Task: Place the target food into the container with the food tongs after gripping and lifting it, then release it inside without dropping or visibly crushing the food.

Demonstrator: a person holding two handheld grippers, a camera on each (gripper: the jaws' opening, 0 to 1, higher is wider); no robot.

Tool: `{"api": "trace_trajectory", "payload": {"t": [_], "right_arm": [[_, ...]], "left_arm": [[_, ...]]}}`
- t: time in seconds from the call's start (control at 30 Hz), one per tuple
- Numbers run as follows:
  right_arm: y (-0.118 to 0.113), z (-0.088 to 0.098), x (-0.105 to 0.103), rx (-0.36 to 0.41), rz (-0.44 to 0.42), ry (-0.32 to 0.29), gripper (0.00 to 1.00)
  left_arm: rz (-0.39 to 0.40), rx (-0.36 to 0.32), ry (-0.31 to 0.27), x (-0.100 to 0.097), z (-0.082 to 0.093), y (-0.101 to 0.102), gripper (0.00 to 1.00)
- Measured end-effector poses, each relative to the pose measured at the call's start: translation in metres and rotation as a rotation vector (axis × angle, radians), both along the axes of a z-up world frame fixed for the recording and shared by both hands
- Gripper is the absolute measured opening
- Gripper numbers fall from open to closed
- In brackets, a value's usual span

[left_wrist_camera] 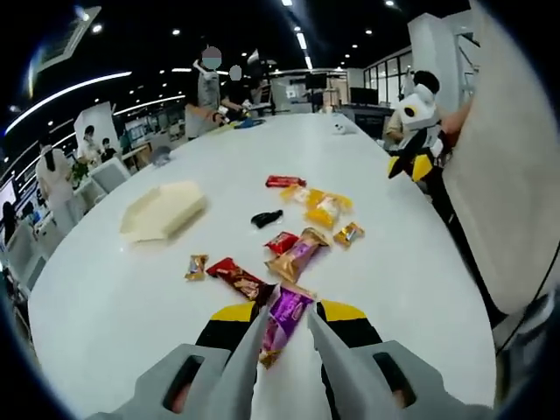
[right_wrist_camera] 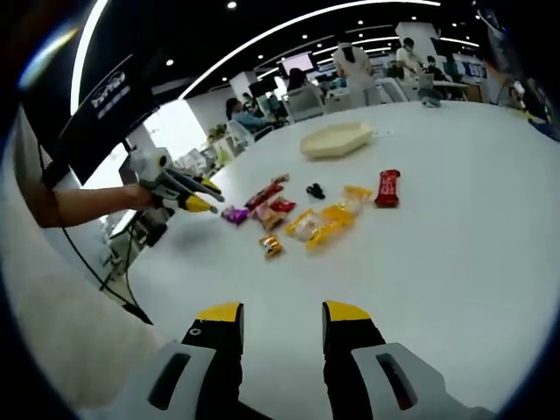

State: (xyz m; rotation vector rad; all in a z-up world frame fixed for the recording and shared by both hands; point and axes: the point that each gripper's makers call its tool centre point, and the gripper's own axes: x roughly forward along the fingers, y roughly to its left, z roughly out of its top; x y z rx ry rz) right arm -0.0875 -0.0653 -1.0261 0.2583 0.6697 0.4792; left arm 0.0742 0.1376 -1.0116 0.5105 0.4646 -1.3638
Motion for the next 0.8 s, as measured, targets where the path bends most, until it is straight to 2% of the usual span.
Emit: {"api": "trace_trajectory", "payload": {"t": [0.23,0.43,0.53,0.8], "right_arm": [[-0.005,0.001,0.005,0.004,-0.015,0.000,0.36],[-0.009,-0.005,0.002,0.010,-0.039,0.022,0.36],[-0.010,-0.007,0.004,0.009,-0.039,0.028,0.35],[-0.019,-0.008,0.012,0.009,-0.068,0.034,0.33]], "left_arm": [[-0.047,0.036,0.010,0.002,-0.010,-0.001,0.25],[-0.070,0.056,0.018,0.010,-0.017,-0.005,0.25],[-0.101,0.091,0.016,0.009,-0.024,-0.005,0.25],[-0.141,0.120,0.015,0.009,-0.028,-0.009,0.25]]}}
